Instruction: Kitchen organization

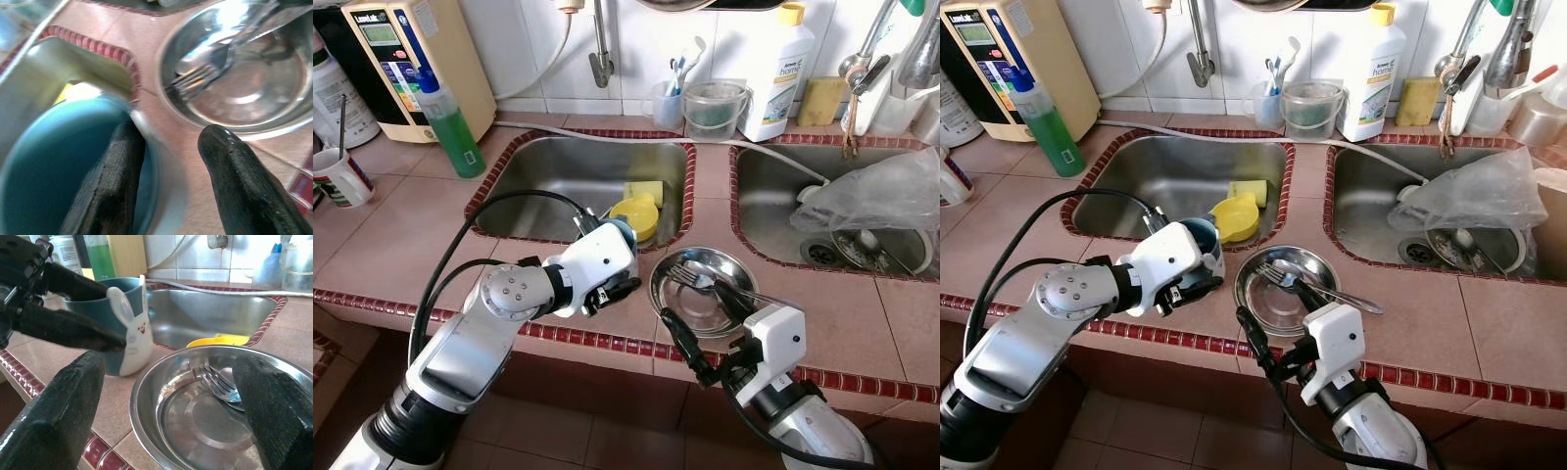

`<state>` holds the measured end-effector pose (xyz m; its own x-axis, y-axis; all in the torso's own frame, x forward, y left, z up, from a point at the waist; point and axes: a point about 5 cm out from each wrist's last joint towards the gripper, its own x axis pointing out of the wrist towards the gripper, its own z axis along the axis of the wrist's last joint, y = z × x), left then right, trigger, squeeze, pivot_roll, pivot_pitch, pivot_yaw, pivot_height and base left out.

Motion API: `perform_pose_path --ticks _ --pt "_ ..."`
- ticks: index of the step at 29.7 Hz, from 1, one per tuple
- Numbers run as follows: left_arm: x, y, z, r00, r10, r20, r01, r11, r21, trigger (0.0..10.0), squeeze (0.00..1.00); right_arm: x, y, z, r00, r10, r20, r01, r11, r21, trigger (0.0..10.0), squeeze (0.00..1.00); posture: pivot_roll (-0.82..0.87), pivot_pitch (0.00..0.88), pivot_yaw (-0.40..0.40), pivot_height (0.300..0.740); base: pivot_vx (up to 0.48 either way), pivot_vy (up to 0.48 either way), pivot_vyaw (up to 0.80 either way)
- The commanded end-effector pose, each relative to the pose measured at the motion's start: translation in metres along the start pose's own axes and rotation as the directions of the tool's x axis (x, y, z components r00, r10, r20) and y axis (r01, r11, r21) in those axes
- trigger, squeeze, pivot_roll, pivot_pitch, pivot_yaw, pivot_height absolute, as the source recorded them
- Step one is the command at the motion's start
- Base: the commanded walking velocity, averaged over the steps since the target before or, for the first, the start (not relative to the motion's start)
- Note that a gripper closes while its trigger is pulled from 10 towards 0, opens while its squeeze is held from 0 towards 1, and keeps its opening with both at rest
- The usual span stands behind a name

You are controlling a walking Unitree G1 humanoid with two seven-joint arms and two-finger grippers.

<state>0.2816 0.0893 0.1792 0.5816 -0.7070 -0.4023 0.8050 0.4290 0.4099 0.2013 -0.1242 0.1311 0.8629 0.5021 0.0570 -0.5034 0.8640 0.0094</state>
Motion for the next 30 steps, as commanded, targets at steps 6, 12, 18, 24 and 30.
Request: perform_pose_path --ticks 6,12,18,24,30 --pt "-0.0012 -0.0020 -0.0023 1.000 -0.018 -0.019 0.019 1.000 0.021 0.0 0.00 -0.0006 0.0013 0.0049 1.000 0.004 0.014 -0.004 1.000 -0.010 10.0 0.00 -0.15 0.075 0.117 0.740 0.000 0.000 0.00" --pt "-0.0018 -0.0027 -0.0028 1.000 -0.021 -0.021 0.021 1.000 0.016 0.0 0.00 0.0004 0.0010 0.0050 1.000 0.005 0.015 -0.005 1.000 -0.011 10.0 0.00 -0.15 0.076 0.114 0.740 0.000 0.000 0.00" --pt "-0.0017 -0.0025 -0.0029 1.000 -0.018 -0.020 0.019 1.000 0.012 0.0 0.00 0.0011 0.0001 0.0055 1.000 0.005 0.015 -0.005 1.000 -0.014 10.0 0.00 -0.15 0.078 0.110 0.740 0.000 0.000 0.00" --pt "-0.0012 -0.0015 -0.0029 1.000 -0.013 -0.019 0.013 1.000 0.010 0.0 0.00 0.0020 -0.0017 0.0062 1.000 0.004 0.016 -0.004 1.000 -0.018 10.0 0.00 -0.15 0.081 0.108 0.740 0.000 0.000 0.00" --pt "-0.0008 0.0001 -0.0038 1.000 0.001 -0.020 -0.001 1.000 0.000 0.0 0.00 0.0039 -0.0022 0.0066 1.000 0.003 0.019 -0.003 1.000 -0.019 10.0 0.00 -0.14 0.083 0.103 0.740 0.000 0.000 0.00"
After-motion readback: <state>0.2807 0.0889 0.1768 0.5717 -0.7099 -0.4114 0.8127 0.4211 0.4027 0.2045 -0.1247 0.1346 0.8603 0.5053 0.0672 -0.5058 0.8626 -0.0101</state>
